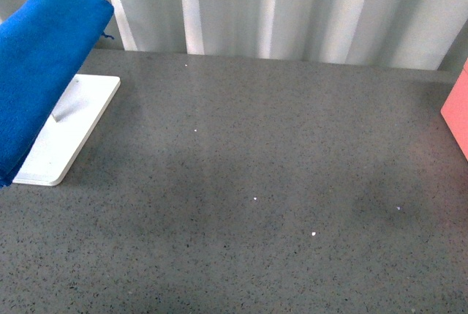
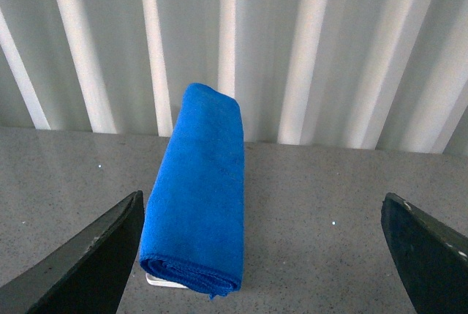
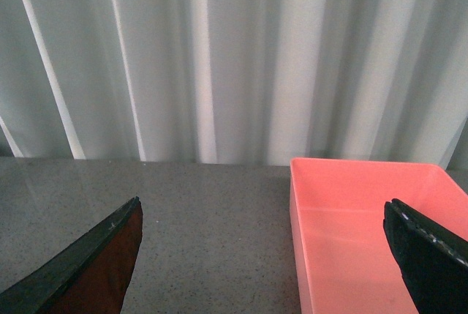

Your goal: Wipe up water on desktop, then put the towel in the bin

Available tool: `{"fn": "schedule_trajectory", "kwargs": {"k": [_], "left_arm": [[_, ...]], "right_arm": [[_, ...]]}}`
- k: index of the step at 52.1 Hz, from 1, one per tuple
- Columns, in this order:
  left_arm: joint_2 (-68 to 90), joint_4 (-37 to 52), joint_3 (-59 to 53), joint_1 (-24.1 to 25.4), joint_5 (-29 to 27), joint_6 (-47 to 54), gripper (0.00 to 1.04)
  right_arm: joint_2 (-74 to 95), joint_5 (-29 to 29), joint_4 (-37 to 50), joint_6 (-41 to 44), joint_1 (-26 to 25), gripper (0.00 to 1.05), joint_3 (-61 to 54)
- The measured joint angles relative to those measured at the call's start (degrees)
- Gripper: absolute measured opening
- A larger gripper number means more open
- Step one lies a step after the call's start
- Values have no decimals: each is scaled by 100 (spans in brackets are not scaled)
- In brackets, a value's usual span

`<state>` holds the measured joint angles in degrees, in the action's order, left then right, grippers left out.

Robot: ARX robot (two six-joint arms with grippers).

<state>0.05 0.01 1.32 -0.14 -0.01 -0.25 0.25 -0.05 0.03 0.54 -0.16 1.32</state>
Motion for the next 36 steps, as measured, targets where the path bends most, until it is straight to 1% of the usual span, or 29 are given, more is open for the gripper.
{"fn": "schedule_trajectory", "kwargs": {"k": [36], "left_arm": [[0,0,0,0,0,0,98]], "right_arm": [[0,0,0,0,0,98,0]]}}
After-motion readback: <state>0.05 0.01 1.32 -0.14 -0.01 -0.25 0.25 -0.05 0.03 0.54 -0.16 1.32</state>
